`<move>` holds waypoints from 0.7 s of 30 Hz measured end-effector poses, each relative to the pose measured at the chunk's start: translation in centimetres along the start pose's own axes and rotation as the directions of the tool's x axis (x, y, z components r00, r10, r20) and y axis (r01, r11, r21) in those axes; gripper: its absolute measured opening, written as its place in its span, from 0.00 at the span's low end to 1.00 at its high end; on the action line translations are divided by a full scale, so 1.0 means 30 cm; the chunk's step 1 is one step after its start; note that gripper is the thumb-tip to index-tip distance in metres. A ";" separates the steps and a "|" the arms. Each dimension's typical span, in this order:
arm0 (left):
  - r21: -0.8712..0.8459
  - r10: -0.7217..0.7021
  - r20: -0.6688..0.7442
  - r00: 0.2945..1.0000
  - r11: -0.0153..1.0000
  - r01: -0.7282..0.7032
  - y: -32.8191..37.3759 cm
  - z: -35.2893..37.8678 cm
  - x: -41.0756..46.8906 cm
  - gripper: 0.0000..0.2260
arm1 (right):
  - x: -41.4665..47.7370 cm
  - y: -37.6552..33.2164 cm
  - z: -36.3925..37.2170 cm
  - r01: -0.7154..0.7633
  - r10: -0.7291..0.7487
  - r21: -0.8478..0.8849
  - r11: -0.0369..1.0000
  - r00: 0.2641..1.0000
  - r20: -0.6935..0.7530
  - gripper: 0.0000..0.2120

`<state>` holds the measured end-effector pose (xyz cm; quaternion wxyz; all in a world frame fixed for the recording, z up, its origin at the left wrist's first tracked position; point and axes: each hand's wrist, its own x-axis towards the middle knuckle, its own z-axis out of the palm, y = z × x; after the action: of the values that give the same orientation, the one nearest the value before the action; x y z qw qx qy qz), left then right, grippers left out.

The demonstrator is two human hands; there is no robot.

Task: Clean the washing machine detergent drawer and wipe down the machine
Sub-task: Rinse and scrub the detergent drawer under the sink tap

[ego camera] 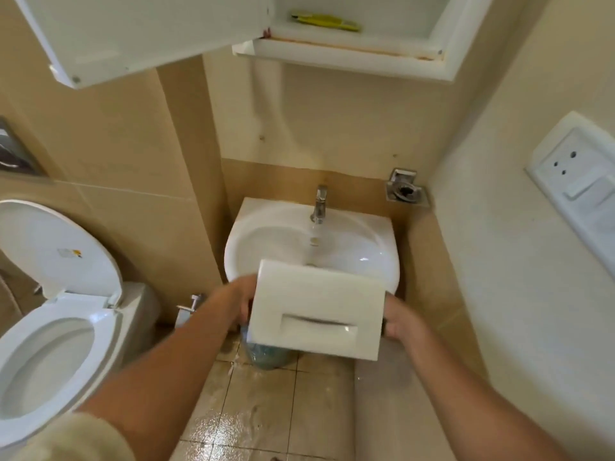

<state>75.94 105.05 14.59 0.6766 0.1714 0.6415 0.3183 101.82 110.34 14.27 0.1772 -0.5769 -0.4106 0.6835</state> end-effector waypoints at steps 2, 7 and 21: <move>-0.003 -0.009 0.023 1.000 1.000 0.009 -0.068 -0.011 0.015 0.25 | 0.030 0.014 -0.027 -0.014 0.016 -0.053 0.998 0.999 0.038 0.09; 0.209 0.256 -0.027 0.966 0.947 -0.245 -0.048 0.010 -0.029 0.22 | 0.064 -0.261 -0.062 0.190 -0.127 -0.704 0.685 0.982 0.141 0.16; 0.759 0.670 0.019 0.742 0.474 -0.447 0.197 0.162 -0.128 0.23 | -0.133 -0.639 0.345 0.257 -0.085 -0.468 -0.846 0.801 0.593 0.12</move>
<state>79.54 107.78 21.88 0.3094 0.5774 0.7077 0.2648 88.81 115.28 31.50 -0.2816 -0.1583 -0.9219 -0.2139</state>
